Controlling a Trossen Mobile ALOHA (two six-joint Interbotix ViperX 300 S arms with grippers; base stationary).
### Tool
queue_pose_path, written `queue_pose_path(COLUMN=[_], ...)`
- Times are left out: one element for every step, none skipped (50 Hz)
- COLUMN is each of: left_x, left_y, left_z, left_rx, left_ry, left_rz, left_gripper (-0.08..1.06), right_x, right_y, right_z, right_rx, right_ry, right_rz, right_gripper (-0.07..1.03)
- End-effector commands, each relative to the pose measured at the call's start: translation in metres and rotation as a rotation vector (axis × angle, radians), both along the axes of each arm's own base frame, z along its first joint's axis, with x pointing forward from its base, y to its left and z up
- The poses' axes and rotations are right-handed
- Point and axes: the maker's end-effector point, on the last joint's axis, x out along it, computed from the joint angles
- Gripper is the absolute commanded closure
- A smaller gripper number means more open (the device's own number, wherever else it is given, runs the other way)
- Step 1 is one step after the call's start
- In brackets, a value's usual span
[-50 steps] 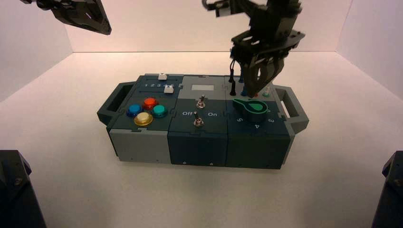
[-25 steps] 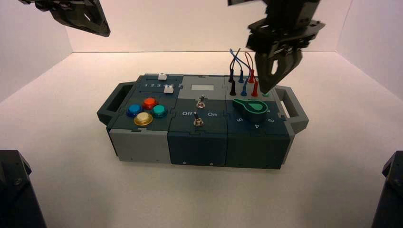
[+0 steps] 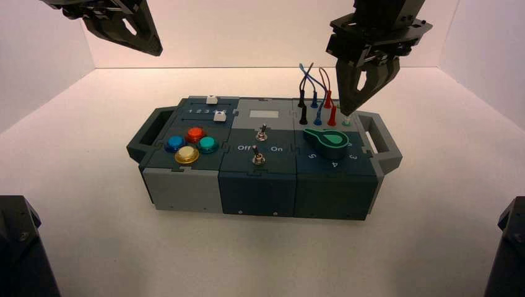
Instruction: Turn the knob to position 6.
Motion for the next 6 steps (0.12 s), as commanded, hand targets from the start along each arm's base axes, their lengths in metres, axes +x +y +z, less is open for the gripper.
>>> queue_pose_path(left_x=[0.0056, 0.0054, 0.0054, 0.0052, 0.0053, 0.0054], left_y=[-0.0062, -0.0065, -0.0064, -0.0064, -0.0065, -0.0064], left_z=[0.0141, 0.0145, 0.0145, 0.0144, 0.0149, 0.0149], left_rx=[-0.021, -0.022, -0.021, -0.021, -0.023, -0.021], left_ry=[-0.036, -0.037, -0.038, -0.036, -0.039, -0.039], left_rz=[-0.011, -0.012, -0.013, -0.012, -0.012, -0.013], left_gripper=[1.01, 1.01, 1.01, 1.01, 1.01, 1.01], right_x=[0.0066, 0.007, 0.007, 0.0073, 0.0074, 0.0076], right_y=[0.0061, 0.0064, 0.0064, 0.0065, 0.0068, 0.0069], right_z=[0.0092, 0.0097, 0.0097, 0.0102, 0.0102, 0.0099], right_rx=[0.031, 0.032, 0.033, 0.033, 0.036, 0.035], right_ry=[-0.032, -0.033, -0.032, -0.036, -0.036, -0.036], right_rz=[-0.005, -0.005, -0.006, -0.004, -0.006, -0.006], right_gripper=[0.98, 0.98, 0.98, 0.98, 0.98, 0.98])
